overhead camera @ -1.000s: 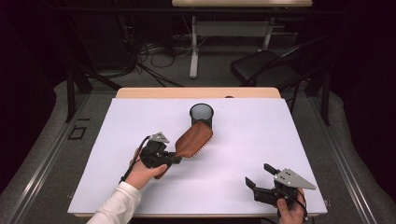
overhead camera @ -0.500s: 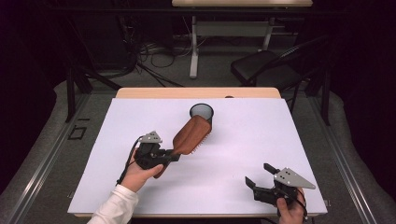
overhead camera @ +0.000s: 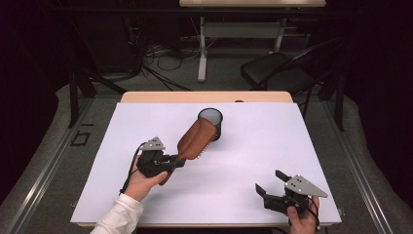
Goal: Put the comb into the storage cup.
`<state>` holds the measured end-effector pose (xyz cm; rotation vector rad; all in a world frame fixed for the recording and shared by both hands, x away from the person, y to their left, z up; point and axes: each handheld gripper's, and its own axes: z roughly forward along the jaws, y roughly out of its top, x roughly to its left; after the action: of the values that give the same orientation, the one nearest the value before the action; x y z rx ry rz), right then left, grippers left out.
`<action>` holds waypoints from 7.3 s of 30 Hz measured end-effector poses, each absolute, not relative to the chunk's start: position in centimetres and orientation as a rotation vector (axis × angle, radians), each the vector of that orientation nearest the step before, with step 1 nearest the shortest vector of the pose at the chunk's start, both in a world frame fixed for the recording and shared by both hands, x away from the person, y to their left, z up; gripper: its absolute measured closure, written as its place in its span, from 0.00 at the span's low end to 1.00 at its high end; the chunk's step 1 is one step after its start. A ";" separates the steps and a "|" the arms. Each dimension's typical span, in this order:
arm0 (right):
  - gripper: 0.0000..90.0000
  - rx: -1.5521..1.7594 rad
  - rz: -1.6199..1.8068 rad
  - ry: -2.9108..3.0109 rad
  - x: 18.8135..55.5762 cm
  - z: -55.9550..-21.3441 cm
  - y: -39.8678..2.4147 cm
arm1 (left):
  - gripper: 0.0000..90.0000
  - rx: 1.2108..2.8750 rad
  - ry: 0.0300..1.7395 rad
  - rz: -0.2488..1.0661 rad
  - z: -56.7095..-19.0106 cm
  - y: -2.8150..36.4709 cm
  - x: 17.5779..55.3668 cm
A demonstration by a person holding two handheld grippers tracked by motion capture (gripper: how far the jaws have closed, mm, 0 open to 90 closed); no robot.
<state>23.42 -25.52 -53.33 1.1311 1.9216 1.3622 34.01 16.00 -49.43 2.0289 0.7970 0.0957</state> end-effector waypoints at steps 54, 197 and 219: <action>0.11 1.067 1.377 2.105 30.0 -45.1 -19.2 | 0.81 1.998 0.741 0.086 -48.4 15.5 33.0; 0.43 1.764 1.972 2.097 33.6 -48.6 -17.7 | 0.81 2.065 0.534 0.024 -50.2 10.8 30.3; 0.50 1.903 2.016 2.077 33.6 -49.2 -18.0 | 0.81 2.078 0.527 0.005 -50.8 10.6 30.5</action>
<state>33.57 -17.97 -49.21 1.9026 2.0770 2.0155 30.54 10.60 -50.84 2.0779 0.5267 0.0048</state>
